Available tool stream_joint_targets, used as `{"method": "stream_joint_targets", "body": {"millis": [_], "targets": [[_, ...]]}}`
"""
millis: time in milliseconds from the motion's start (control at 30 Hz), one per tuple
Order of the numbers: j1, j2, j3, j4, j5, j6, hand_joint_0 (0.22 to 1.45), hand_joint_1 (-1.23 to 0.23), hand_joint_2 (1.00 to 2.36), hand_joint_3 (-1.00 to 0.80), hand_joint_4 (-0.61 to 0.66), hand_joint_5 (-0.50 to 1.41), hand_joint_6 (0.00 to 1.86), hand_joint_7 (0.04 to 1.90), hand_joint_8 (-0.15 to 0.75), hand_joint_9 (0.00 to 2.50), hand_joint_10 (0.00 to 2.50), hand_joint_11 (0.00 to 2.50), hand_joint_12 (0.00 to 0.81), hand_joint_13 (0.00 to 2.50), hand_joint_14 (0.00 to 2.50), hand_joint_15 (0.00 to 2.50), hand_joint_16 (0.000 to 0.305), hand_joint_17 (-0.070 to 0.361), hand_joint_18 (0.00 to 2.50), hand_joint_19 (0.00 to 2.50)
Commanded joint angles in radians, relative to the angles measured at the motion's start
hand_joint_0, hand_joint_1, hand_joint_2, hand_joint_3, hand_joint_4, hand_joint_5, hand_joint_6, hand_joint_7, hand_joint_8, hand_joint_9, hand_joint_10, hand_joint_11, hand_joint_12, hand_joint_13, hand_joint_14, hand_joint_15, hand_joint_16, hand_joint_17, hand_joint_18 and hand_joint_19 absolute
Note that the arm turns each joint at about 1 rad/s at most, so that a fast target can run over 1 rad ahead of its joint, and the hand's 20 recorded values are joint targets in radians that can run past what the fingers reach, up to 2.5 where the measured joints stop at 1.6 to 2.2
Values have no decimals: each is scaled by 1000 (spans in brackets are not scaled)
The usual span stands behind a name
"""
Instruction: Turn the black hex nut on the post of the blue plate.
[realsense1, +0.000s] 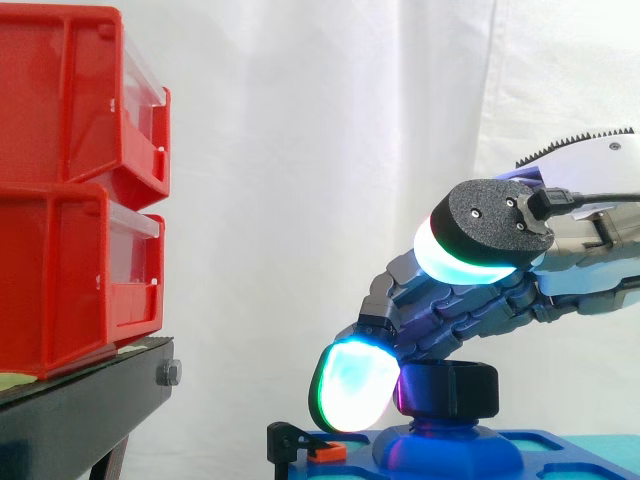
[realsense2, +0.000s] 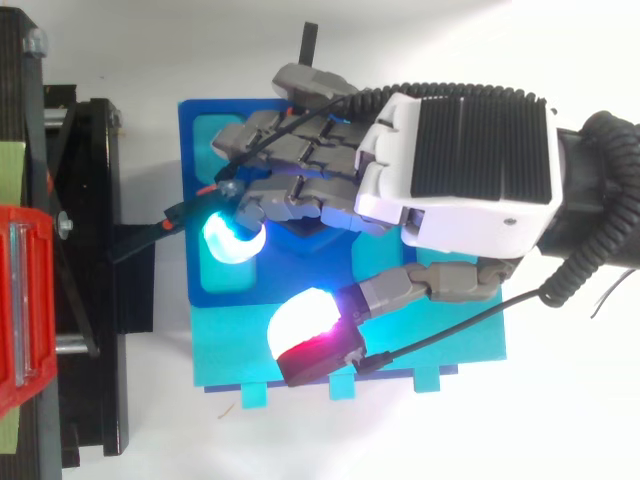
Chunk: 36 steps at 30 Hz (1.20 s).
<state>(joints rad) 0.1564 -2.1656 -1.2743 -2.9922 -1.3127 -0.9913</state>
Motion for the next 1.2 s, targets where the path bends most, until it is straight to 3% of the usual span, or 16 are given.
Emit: {"method": "stream_joint_targets", "body": {"millis": [0, 367, 633, 1167], "targets": [[0, 0, 1, -1, -2, 0, 467, -150, 1000, -500, 189, -195, 502, 759, 228, 201, 0, 0, 357, 108, 0, 0, 56, 126, 0, 15], [-5, 0, 3, 2, -5, 0, 468, -151, 1000, -500, 188, -195, 502, 766, 228, 201, 0, 0, 358, 113, 0, 0, 56, 126, 0, 21], [-15, 0, 1, -1, -33, 0, 468, -153, 1000, -500, 191, -194, 502, 767, 226, 201, 0, 0, 358, 113, 0, 0, 56, 126, 0, 19], [-80, 0, 3, -2, -132, 0, 468, -163, 1000, -500, 191, -194, 502, 767, 226, 202, 0, 0, 359, 115, 0, 0, 56, 126, 0, 24]]}}
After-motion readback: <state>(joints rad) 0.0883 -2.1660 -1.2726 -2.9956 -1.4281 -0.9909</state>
